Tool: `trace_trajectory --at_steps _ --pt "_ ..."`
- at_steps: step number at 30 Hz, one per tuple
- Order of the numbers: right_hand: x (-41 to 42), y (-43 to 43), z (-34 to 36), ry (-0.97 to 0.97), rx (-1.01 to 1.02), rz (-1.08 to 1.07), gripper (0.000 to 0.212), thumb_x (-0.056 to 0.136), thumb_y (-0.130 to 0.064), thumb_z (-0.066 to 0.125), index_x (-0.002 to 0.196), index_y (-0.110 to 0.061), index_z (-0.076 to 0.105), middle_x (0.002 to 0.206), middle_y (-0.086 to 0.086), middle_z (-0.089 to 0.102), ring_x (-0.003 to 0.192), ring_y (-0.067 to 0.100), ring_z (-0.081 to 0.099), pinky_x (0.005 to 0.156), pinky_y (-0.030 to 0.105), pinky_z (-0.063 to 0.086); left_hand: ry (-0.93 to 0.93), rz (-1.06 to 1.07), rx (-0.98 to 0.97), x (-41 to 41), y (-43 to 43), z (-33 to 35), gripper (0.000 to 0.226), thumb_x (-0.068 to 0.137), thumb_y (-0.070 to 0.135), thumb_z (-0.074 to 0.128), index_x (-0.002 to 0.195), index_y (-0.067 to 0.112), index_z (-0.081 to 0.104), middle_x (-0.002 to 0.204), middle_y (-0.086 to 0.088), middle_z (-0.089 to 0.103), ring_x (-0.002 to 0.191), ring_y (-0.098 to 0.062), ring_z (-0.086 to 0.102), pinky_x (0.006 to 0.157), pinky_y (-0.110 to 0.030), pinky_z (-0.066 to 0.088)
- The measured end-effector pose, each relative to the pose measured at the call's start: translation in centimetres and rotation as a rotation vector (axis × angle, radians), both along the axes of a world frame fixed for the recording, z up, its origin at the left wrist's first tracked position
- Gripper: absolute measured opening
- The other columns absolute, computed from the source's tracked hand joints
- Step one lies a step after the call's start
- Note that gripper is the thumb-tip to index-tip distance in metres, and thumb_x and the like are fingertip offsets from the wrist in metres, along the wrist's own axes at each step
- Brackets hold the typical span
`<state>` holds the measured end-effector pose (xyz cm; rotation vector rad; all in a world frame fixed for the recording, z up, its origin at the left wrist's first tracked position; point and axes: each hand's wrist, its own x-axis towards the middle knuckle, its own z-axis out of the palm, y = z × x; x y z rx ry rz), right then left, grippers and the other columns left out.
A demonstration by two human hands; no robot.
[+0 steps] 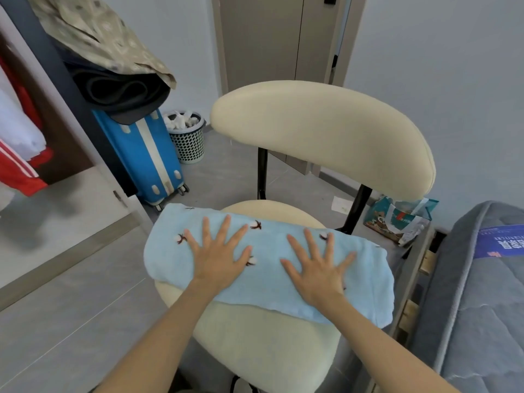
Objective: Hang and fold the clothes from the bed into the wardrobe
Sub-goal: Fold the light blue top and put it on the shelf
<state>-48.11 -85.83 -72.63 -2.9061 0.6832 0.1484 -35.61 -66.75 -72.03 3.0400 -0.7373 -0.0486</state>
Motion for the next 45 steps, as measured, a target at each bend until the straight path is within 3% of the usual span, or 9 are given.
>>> trace_trajectory --at_steps 7,11,18,25,31,35,38,40,45 --pt "-2.2 -2.5 -1.1 -0.026 -0.038 -0.115 0.068 0.080 -0.081 0.003 0.138 -0.058 -0.026 0.159 -0.005 -0.021 0.143 0.047 -0.009 0.112 0.069 -0.003 0.292 0.313 -0.262 3.6 5.7 -1.1 0.071 0.071 0.090 0.014 0.136 0.068 -0.003 0.161 -0.005 -0.005 0.147 -0.034 -0.002 0.112 -0.063 -0.004" --pt "-2.2 -1.8 0.0 -0.026 -0.020 -0.105 0.070 0.087 -0.075 0.015 0.148 -0.050 -0.009 0.161 0.002 -0.016 0.146 0.041 -0.008 0.113 0.066 -0.003 0.446 0.421 -0.361 4.0 5.7 -0.1 0.103 0.049 0.104 0.020 0.141 0.061 0.001 0.161 -0.008 -0.009 0.147 -0.035 -0.004 0.116 -0.059 0.005" --pt "-3.3 -2.6 0.0 0.017 0.054 -0.390 0.089 0.070 -0.091 0.022 0.145 -0.055 -0.009 0.158 0.004 -0.010 0.140 0.050 -0.003 0.106 0.074 0.006 0.613 0.507 -0.552 5.0 6.2 1.1 0.135 0.028 0.098 0.050 0.146 0.053 0.001 0.158 -0.004 0.019 0.143 -0.035 0.020 0.112 -0.048 0.023" --pt "-4.0 -3.8 -1.4 -0.191 0.379 -0.656 0.106 0.056 -0.093 0.045 0.142 -0.057 -0.005 0.156 -0.005 -0.022 0.137 0.049 0.017 0.101 0.066 0.031 0.548 0.523 -0.609 5.3 6.4 -0.1 0.138 0.029 0.097 0.058 0.148 0.047 0.009 0.154 0.000 0.031 0.139 -0.032 0.032 0.109 -0.048 0.030" --pt "-4.2 -5.9 -1.2 -0.176 0.661 -0.693 0.123 0.045 -0.092 0.050 0.143 -0.052 -0.014 0.149 0.016 0.031 0.118 0.042 0.051 0.096 0.052 0.044 0.554 0.546 -0.766 5.1 5.8 -0.4 0.123 0.032 0.088 0.070 0.136 0.029 0.044 0.133 0.004 0.056 0.117 -0.024 0.054 0.093 -0.040 0.045" --pt "-4.7 -7.8 -1.8 -0.198 0.867 -0.658 0.120 0.061 -0.072 0.069 0.150 -0.039 -0.005 0.151 0.007 0.030 0.129 0.034 0.043 0.104 0.048 0.037 0.633 0.592 -0.804 4.2 4.8 -0.5 0.096 0.034 0.082 0.075 0.111 0.028 0.056 0.111 0.003 0.064 0.096 -0.021 0.059 0.083 -0.036 0.047" --pt "-5.5 -8.7 -2.2 -0.240 1.021 -0.672 0.116 0.053 -0.064 0.076 0.148 -0.027 0.020 0.144 0.004 0.041 0.125 0.026 0.045 0.104 0.044 0.041 0.660 0.595 -0.793 3.3 4.1 -0.7 0.094 0.032 0.082 0.074 0.105 0.027 0.053 0.099 0.004 0.063 0.088 -0.020 0.060 0.073 -0.033 0.046" --pt "-5.7 -8.9 -2.3 -0.232 1.044 -0.669 0.109 0.052 -0.062 0.078 0.143 -0.024 0.030 0.135 0.003 0.048 0.116 0.023 0.050 0.094 0.038 0.044 0.656 0.612 -0.785 3.0 4.0 -0.8 0.097 0.032 0.083 0.073 0.107 0.025 0.053 0.105 0.001 0.064 0.090 -0.021 0.060 0.072 -0.032 0.045" --pt "-6.2 -8.9 -2.7 -0.234 1.011 -0.694 0.098 0.058 -0.058 0.078 0.137 -0.023 0.033 0.119 0.000 0.051 0.106 0.020 0.050 0.083 0.036 0.044 0.557 0.648 -0.700 1.7 3.7 -0.7 0.115 0.034 0.087 0.064 0.130 0.026 0.048 0.139 -0.011 0.041 0.129 -0.034 0.035 0.103 -0.044 0.035"
